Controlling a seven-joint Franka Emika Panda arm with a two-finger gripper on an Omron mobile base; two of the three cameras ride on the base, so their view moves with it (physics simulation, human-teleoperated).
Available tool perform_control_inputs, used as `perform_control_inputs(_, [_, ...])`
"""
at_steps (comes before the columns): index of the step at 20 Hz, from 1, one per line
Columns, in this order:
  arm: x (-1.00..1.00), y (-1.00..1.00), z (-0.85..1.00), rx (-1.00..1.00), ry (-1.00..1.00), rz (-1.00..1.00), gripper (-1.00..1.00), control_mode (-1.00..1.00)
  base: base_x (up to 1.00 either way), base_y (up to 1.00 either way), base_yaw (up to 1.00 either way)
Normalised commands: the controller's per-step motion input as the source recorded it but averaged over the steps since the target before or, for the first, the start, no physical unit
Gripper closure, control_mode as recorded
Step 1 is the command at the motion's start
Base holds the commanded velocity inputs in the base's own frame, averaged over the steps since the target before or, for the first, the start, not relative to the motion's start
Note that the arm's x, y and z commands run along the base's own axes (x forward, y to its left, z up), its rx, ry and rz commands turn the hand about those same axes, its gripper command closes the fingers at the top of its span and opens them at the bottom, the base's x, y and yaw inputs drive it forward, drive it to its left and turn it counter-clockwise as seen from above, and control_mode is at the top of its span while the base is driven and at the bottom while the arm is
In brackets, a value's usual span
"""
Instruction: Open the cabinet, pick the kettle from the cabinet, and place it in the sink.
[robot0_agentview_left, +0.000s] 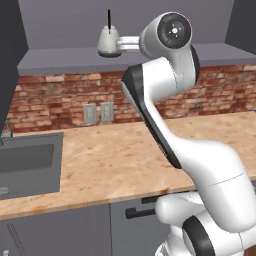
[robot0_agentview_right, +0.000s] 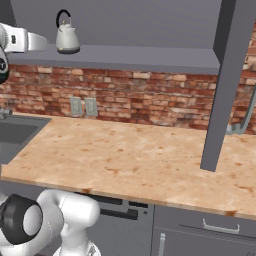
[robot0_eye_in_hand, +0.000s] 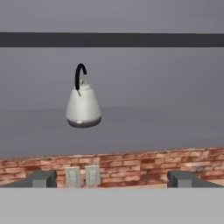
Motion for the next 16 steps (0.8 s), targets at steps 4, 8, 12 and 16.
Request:
perform_control_inputs(4, [0.5,0.07,0.01,0.0,-0.01,0.0,-1.0,-1.0,0.0,0.0,0.0])
perform_control_inputs(8, [0.47,0.18,0.08,-0.01,-0.03,0.0,-1.0,-1.0,0.0,0.0,0.0])
perform_control_inputs(12, [0.45,0.19,0.11,-0.04,0.0,0.0,-1.0,-1.0,0.0,0.0,0.0])
perform_control_inputs(16, [0.46,0.17,0.1,-0.05,0.0,0.0,-1.0,-1.0,0.0,0.0,0.0])
